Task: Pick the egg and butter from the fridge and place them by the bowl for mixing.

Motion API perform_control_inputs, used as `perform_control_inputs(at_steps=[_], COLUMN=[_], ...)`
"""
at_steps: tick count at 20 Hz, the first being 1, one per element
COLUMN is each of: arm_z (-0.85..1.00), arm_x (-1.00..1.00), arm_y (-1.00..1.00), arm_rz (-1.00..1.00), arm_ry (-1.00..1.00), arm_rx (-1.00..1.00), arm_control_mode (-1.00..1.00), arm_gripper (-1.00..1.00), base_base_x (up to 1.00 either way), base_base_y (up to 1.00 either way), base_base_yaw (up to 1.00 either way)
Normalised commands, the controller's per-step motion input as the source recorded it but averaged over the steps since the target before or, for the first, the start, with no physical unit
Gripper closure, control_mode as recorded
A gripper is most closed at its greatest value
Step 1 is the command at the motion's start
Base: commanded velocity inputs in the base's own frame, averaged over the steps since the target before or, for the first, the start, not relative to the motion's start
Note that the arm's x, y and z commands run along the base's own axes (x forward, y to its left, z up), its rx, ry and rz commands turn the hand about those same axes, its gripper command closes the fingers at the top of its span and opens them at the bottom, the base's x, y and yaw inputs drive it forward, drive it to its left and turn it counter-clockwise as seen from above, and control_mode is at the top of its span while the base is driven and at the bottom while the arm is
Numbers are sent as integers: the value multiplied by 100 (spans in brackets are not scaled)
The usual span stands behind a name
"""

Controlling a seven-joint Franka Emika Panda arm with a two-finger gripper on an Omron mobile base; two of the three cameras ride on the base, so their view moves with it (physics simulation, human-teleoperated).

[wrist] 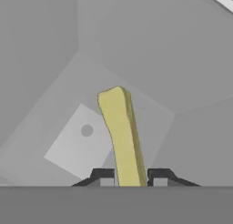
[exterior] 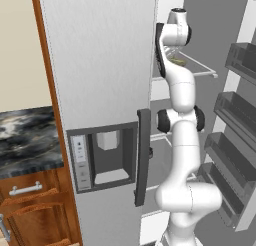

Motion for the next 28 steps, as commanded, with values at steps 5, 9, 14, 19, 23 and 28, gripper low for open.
perform_control_inputs(at_steps=[5, 9, 14, 19, 23, 28], arm_z=[-19, -18, -18, -26, -41, -63], arm_x=[-43, -32, -33, -49, -55, -61], arm_y=[-3, 11, 15, 16, 18, 21], arm_rz=[0, 0, 2, 8, 9, 8], arm_ry=[0, -1, -8, -25, -38, -41], arm_rx=[0, 0, 0, 0, -4, -5], arm_control_mode=[-100, -100, -100, -100, -100, -100], arm_gripper=[100, 100, 100, 100, 100, 100], base_base_x=[0, 0, 0, 0, 0, 0], base_base_y=[0, 0, 0, 0, 0, 0], base_base_yaw=[0, 0, 0, 0, 0, 0])
